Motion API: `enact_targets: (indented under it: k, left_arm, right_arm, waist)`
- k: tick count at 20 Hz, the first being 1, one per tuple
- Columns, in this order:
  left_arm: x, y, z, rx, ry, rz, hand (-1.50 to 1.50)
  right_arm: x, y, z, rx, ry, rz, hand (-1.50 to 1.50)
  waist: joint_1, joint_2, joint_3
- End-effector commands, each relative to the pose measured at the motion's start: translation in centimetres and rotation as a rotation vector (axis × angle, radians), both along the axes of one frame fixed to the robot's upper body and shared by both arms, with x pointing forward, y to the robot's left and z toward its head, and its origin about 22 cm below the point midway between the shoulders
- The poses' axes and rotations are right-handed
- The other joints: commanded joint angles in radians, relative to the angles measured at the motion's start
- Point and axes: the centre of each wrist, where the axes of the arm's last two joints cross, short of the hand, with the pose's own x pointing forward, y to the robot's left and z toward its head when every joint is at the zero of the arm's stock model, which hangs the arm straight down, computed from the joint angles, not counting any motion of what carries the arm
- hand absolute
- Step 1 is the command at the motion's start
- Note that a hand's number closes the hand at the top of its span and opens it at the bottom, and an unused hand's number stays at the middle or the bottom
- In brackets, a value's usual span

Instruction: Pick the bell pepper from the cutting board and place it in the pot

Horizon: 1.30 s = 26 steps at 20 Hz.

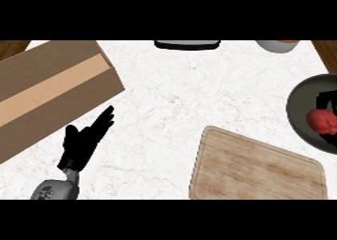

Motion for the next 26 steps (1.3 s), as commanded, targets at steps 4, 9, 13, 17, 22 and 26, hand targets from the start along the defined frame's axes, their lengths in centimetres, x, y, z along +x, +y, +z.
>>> enact_targets:
  k: [4,9,13,17,22,26]
  left_arm:
    - [0.7,0.1,-0.6,0.004,0.021,0.021,0.0]
    - [0.2,0.3,-0.5,0.002,0.008,0.031,0.0]
    - [-1.3,0.6,-1.1,0.002,0.003,0.025,0.0]
    - [-1.2,-0.4,-0.7,0.009,0.011,0.019,0.0]
    - [-0.4,0.0,-0.4,-0.005,0.009,0.024,0.0]
    - [-0.9,0.5,-0.2,-0.003,-0.018,0.014,0.0]
  right_arm:
    - [0.7,3.5,-3.0,0.102,0.097,0.019,-1.5]
    - [2.4,5.5,-2.0,0.585,-0.132,0.024,-1.5]
    - [2.7,4.2,-1.0,0.876,-0.219,-0.069,-1.5]
    - [3.1,1.1,2.3,1.037,-0.35,-0.229,-1.5]
    - [0.7,-5.0,5.1,1.152,-0.467,-0.288,-1.5]
    - [-1.5,-9.5,4.8,1.244,-0.512,-0.324,-1.5]
  waist:
    - [-0.022,0.001,0.007]
    - [-0.035,-0.003,0.008]
    - [-0.032,-0.007,0.007]
    - [-0.03,-0.005,0.007]
    - [-0.025,-0.001,0.007]
    - [-0.007,0.005,0.008]
